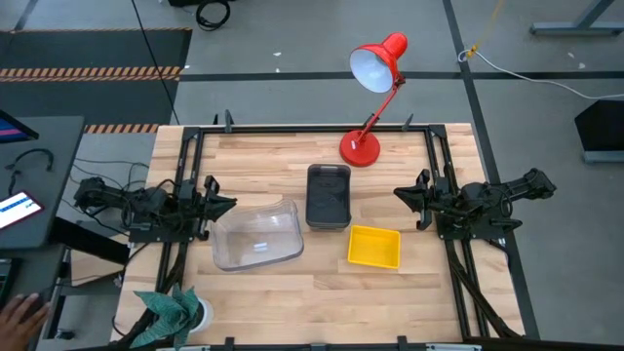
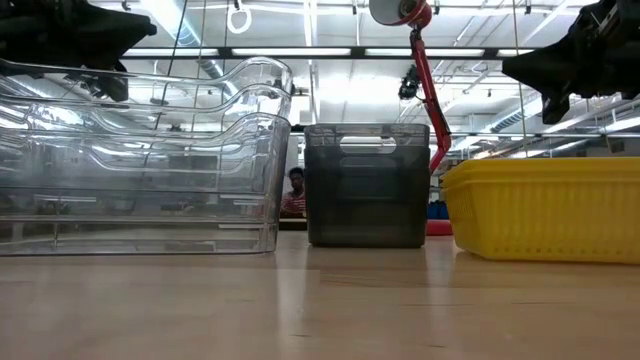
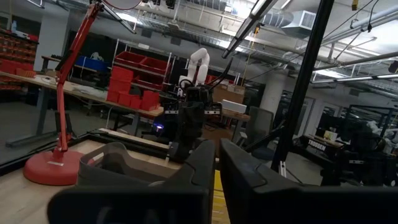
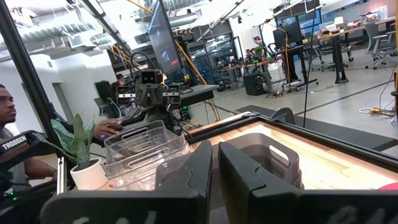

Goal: Stack baskets by color
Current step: Return to Home Position

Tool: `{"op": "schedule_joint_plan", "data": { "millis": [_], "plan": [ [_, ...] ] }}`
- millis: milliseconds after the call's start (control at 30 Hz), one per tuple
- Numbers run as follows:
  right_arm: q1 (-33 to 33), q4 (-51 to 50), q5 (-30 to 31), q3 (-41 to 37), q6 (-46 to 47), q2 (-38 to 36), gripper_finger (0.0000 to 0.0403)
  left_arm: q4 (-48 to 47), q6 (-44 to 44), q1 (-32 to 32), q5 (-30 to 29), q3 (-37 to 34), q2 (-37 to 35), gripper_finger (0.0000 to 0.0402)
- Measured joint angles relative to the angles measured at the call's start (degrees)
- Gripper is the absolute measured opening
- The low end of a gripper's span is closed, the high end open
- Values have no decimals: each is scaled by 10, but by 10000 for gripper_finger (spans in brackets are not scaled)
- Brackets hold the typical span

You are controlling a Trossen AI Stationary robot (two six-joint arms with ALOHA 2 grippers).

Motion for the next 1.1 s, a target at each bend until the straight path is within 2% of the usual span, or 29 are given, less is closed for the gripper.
{"op": "schedule_joint_plan", "data": {
  "millis": [467,767,1100],
  "plan": [
    [0,0,0,0,0,0,34,0,0,0,0,0,0,34],
    [0,0,0,0,0,0,34,0,0,0,0,0,0,24],
    [0,0,0,0,0,0,34,0,0,0,0,0,0,36]
  ]
}}
